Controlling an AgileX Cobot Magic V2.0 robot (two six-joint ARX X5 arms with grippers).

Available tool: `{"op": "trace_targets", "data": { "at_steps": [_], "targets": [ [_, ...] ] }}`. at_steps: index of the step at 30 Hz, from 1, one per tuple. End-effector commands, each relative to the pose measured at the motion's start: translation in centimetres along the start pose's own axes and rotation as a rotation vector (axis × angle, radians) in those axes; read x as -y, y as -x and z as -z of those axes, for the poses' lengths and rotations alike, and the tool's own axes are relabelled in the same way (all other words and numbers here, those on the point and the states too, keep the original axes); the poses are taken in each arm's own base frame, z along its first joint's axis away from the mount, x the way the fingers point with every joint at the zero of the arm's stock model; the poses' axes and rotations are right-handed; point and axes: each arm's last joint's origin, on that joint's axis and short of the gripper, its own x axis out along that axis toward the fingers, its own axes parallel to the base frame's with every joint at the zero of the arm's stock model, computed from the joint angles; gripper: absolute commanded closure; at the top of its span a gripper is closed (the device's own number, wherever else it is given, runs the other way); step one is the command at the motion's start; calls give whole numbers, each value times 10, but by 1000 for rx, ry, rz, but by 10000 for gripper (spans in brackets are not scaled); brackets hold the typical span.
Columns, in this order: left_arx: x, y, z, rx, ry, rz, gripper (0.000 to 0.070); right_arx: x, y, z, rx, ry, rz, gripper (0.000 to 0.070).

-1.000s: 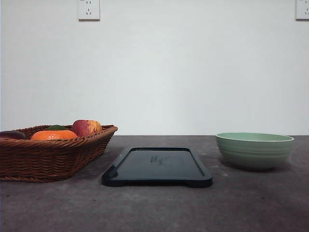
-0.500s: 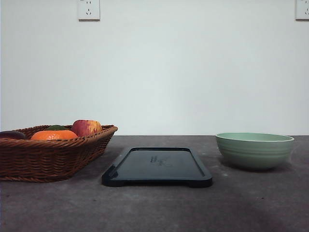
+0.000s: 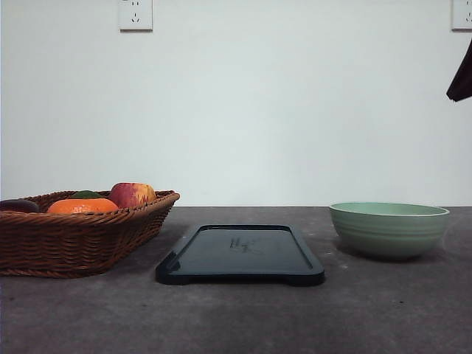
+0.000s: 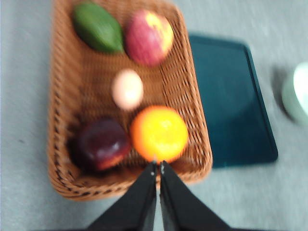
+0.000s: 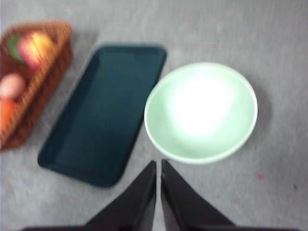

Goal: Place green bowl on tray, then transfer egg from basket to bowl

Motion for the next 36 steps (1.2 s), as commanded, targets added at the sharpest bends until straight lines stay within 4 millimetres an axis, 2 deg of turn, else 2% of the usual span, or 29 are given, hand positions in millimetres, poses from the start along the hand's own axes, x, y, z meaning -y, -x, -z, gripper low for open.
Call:
{"op": "trace_targets", "data": {
  "at_steps": [1, 2, 3, 7, 8, 15, 24, 30, 36],
  "targets": [
    [2, 1, -8, 7, -59, 18, 700, -2, 1, -5, 3, 43, -7, 691],
    [2, 0, -8, 6, -62, 21, 678, -2, 1, -5, 2, 47, -7, 677],
    [2, -1, -9, 5, -63, 22, 626, -2, 1, -5, 2, 51, -6, 641],
    [1, -2, -10, 13, -67, 22, 289, -2, 2, -5, 2, 54, -5, 372],
    [2, -2, -10, 14, -68, 23, 268, -2, 2, -5, 2, 54, -4, 352],
    [2, -2, -10, 15, -68, 23, 268, -3, 3, -11, -7, -38, 14, 345],
    [2, -2, -10, 15, -64, 22, 268, -3, -5, -55, -149, -118, 169, 346],
    [2, -2, -10, 15, -64, 23, 268, 5, -28, -76, -230, -108, 211, 348],
    [2, -2, -10, 15, -65, 22, 268, 20, -64, -77, -318, -118, 225, 350]
  ]
}}
